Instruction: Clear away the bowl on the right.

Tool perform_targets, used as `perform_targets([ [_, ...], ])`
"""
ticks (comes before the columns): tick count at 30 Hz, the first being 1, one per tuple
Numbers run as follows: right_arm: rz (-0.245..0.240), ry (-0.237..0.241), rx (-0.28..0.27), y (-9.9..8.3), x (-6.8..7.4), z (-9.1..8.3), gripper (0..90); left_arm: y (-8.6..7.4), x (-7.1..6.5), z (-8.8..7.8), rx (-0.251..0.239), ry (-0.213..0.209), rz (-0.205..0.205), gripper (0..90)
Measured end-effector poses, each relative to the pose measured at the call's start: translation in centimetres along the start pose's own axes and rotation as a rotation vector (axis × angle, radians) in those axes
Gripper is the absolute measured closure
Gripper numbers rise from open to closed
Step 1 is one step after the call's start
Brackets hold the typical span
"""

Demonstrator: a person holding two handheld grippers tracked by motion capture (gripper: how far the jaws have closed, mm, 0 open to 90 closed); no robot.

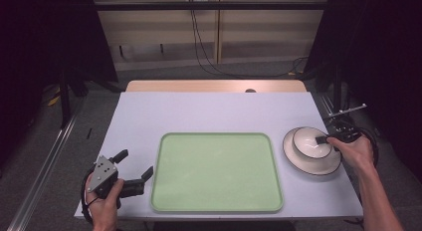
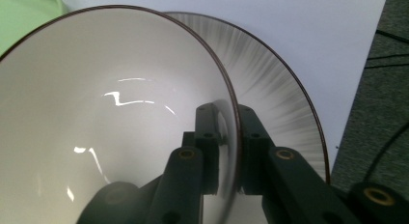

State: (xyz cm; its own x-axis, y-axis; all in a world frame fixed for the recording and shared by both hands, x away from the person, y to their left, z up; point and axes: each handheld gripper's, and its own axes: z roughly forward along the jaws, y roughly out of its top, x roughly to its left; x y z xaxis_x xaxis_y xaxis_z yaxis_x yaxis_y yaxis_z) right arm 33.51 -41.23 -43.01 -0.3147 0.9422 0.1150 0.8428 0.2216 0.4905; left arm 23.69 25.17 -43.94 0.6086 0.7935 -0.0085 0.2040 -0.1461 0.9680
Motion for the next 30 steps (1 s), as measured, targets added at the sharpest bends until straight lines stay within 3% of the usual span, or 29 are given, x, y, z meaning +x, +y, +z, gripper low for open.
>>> perform_targets([
  [30, 0.057, 0.032, -0.083, -0.36, -0.14, -0.90, 83.2, -0.02, 0.03, -0.04, 0.002, 0.004, -0.004, 0.8],
])
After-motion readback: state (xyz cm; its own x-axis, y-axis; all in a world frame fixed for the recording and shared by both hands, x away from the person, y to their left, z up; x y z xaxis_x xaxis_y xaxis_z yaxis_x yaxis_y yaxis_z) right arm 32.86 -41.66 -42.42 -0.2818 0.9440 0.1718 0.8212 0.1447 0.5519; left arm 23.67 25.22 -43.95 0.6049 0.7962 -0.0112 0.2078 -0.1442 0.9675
